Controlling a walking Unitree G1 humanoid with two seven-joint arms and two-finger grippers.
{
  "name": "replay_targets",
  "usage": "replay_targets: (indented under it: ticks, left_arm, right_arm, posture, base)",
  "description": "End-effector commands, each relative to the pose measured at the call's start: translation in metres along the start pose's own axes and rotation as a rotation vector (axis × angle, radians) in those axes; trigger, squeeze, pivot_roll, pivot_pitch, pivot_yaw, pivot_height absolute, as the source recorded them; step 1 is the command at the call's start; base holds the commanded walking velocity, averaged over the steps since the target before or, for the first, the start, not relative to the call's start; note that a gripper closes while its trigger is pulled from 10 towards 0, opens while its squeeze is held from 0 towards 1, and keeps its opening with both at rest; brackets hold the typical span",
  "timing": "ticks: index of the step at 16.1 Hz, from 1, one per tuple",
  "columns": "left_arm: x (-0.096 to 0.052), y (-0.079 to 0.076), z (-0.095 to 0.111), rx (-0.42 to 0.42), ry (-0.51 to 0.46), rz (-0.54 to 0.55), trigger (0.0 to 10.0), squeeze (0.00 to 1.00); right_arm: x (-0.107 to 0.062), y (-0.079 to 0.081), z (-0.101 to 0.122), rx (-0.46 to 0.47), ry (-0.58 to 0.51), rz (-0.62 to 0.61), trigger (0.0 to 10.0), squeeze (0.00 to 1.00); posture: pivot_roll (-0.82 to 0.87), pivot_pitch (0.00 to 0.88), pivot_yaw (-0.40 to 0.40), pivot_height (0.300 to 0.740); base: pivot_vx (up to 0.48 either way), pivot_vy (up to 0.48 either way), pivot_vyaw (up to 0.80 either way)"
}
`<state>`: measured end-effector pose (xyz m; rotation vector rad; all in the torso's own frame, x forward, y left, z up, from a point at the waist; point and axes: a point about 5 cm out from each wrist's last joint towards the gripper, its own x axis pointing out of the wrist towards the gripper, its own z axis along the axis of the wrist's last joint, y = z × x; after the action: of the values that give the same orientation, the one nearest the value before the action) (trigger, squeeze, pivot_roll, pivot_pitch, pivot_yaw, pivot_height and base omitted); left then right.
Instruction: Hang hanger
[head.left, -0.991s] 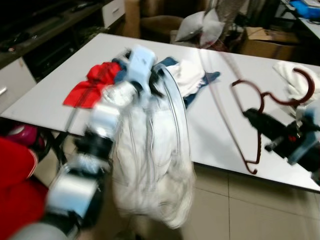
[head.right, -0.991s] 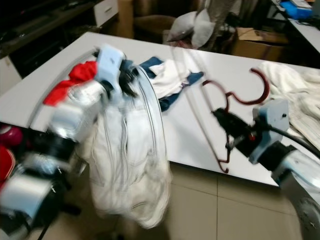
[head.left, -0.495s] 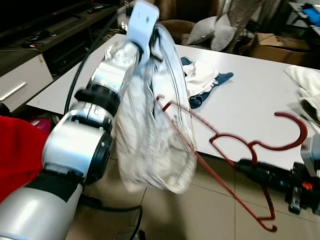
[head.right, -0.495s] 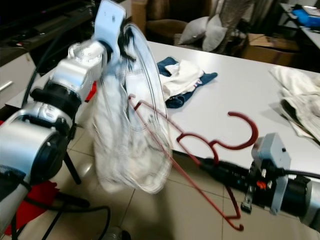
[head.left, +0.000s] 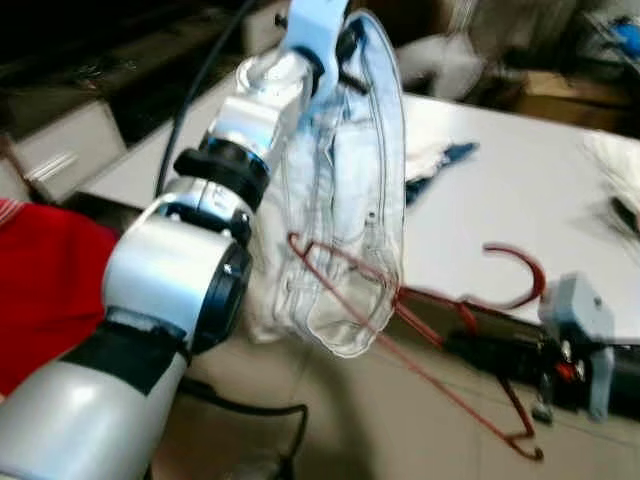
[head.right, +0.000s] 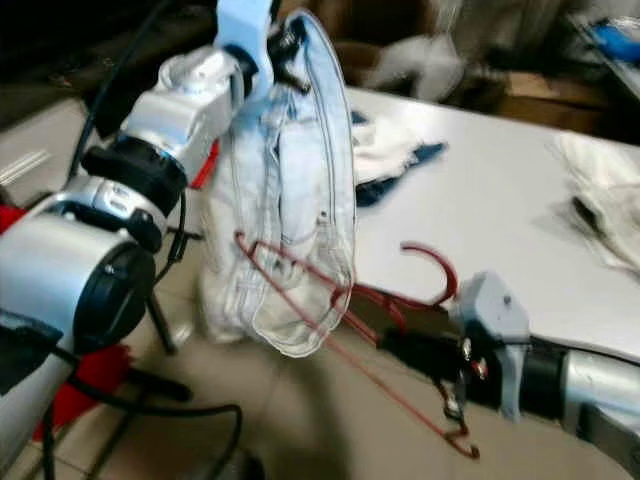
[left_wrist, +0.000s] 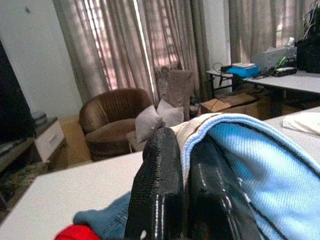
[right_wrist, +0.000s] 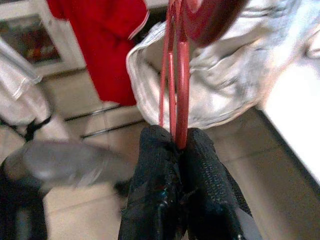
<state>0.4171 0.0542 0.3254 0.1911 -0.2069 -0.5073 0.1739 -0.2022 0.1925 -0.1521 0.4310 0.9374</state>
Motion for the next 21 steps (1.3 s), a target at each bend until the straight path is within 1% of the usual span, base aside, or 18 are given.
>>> replay_targets:
  ticks: [1, 3, 5, 7, 8, 9, 11, 12, 13, 14, 15, 16, 17, 18, 20, 21]
  left_arm:
    - [0.004, -0.012, 0.04, -0.008, -0.143, -0.073, 10.0, 0.0]
    - [0.004, -0.023, 0.043, -0.033, -0.17, -0.132, 10.0, 0.0]
    - [0.003, -0.024, 0.042, -0.057, -0.179, -0.143, 10.0, 0.0]
    - [-0.005, -0.019, 0.027, -0.078, -0.184, -0.136, 10.0, 0.0]
    - [-0.009, -0.018, 0.024, -0.126, -0.192, -0.138, 10.0, 0.0]
    - [-0.014, -0.018, 0.025, -0.15, -0.205, -0.152, 10.0, 0.0]
    - [-0.025, -0.017, 0.025, -0.185, -0.231, -0.175, 10.0, 0.0]
    - [-0.038, -0.017, 0.024, -0.247, -0.249, -0.226, 10.0, 0.0]
    - [-0.045, -0.017, 0.023, -0.261, -0.258, -0.245, 10.0, 0.0]
    - [-0.052, -0.016, 0.023, -0.282, -0.267, -0.244, 10.0, 0.0]
    - [-0.062, -0.013, 0.024, -0.323, -0.288, -0.23, 10.0, 0.0]
    - [-0.069, -0.011, 0.025, -0.334, -0.312, -0.22, 10.0, 0.0]
    - [-0.076, -0.013, 0.02, -0.317, -0.305, -0.206, 10.0, 0.0]
    - [-0.084, -0.015, 0.012, -0.305, -0.272, -0.193, 10.0, 0.0]
    - [-0.1, -0.025, -0.007, -0.259, -0.205, -0.2, 10.0, 0.0]
    - [-0.11, -0.033, -0.018, -0.242, -0.167, -0.204, 10.0, 0.0]
  right_arm:
    - [0.012, -0.005, 0.003, -0.012, -0.023, -0.034, 10.0, 0.0]
    - [0.029, -0.011, 0.008, -0.021, -0.054, -0.065, 10.0, 0.0]
    - [0.033, -0.01, 0.009, -0.022, -0.063, -0.063, 10.0, 0.0]
    - [0.041, -0.009, 0.01, -0.014, -0.098, -0.076, 10.0, 0.0]
    - [0.045, -0.01, 0.009, -0.012, -0.101, -0.103, 10.0, 0.0]
    - [0.047, -0.012, 0.008, -0.013, -0.099, -0.13, 10.0, 0.0]
    - [0.052, -0.024, 0.007, 0.007, -0.097, -0.252, 10.0, 0.0]
    - [0.053, -0.035, 0.006, 0.018, -0.097, -0.348, 10.0, 0.0]
    - [0.053, -0.039, 0.007, 0.017, -0.102, -0.385, 10.0, 0.0]
    - [0.052, -0.042, 0.007, 0.023, -0.109, -0.418, 10.0, 0.0]
    - [0.05, -0.046, 0.007, 0.01, -0.12, -0.473, 10.0, 0.0]
    - [0.05, -0.05, 0.008, 0.008, -0.136, -0.513, 10.0, 0.0]
    - [0.05, -0.052, 0.012, 0.027, -0.187, -0.562, 10.0, 0.0]
    - [0.051, -0.053, 0.016, 0.048, -0.244, -0.61, 10.0, 0.0]
    - [0.052, -0.051, 0.023, 0.073, -0.332, -0.664, 10.0, 0.0]
    - [0.051, -0.05, 0.025, 0.108, -0.388, -0.71, 10.0, 0.0]
  posture:
    - [-0.05, 0.0, -0.019, 0.74]
    - [-0.04, 0.0, -0.019, 0.74]
    - [-0.04, 0.0, -0.018, 0.74]
    - [-0.04, 0.0, -0.018, 0.74]
    - [-0.04, 0.0, -0.018, 0.74]
    - [-0.04, 0.0, -0.024, 0.74]
    - [-0.04, 0.0, -0.027, 0.74]
    - [-0.04, 0.0, -0.034, 0.74]
    - [-0.04, 0.0, -0.036, 0.74]
    - [-0.03, 0.004, -0.041, 0.74]
    - [-0.03, 0.008, -0.045, 0.74]
    - [-0.03, 0.008, -0.045, 0.74]
    - [-0.03, 0.014, -0.051, 0.74]
    - [-0.03, 0.019, -0.053, 0.74]
    - [-0.03, 0.023, -0.054, 0.74]
    - [-0.03, 0.028, -0.054, 0.74]
  base:
    - [0.0, 0.0, 0.0]
    - [0.0, 0.0, 0.0]
    - [0.0, 0.0, 0.0]
    - [0.0, 0.0, 0.0]
    - [0.0, 0.0, 0.0]
    - [0.0, 0.0, 0.0]
    - [0.0, 0.0, 0.0]
    - [0.0, 0.0, 0.0]
    - [0.0, 0.0, 0.0]
    - [0.0, 0.0, 0.0]
    - [0.0, 0.0, 0.0]
    - [0.0, 0.0, 0.0]
    - [0.0, 0.0, 0.0]
    - [0.0, 0.0, 0.0]
    - [0.0, 0.0, 0.0]
    - [0.0, 0.0, 0.0]
